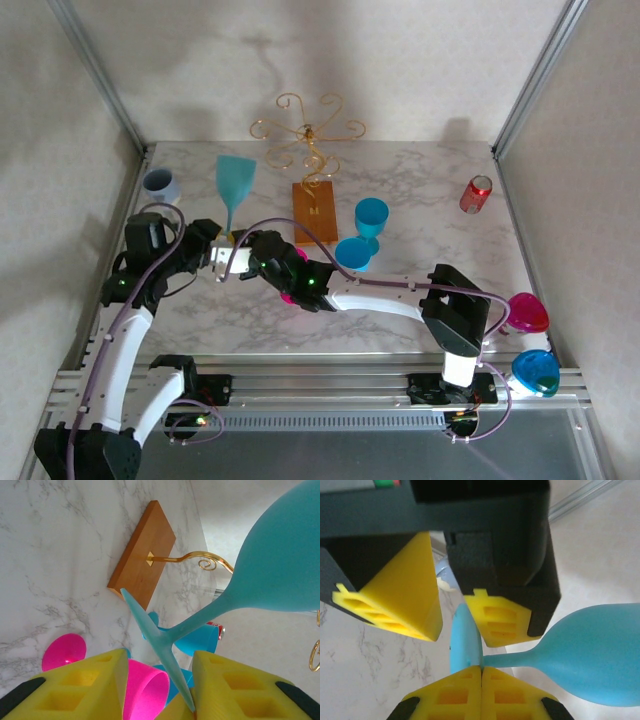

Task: Take the wine glass off the wine glass rack

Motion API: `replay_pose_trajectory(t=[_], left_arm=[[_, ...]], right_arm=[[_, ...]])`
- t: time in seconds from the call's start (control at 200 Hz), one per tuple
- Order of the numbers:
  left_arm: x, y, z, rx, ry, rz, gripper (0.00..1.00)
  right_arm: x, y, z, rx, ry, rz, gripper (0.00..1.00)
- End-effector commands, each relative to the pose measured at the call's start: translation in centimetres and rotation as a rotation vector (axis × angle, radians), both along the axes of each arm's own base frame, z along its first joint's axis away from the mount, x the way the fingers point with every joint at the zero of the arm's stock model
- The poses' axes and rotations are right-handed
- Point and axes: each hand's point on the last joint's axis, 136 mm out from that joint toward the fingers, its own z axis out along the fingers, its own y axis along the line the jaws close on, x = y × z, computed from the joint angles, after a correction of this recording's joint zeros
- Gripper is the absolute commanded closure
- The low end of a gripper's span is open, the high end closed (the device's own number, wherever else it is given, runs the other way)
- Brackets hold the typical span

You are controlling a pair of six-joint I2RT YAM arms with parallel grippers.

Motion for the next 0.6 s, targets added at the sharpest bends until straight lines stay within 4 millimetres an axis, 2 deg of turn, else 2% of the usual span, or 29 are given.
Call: replay_pose_trajectory(t=[0.0, 0.596], left_arm=[[0.5, -0.1, 0.0, -0.002, -0.018, 0.005, 0.63], [1.0, -0.1, -0.8, 0.008, -0.011, 0.005, 0.72]], right_arm=[[-0.6, 0.4, 1.3, 0.046, -0.044, 0.002, 1.0], [-0.9, -0.1, 2.4, 0.074, -0.063, -0.001, 1.0]])
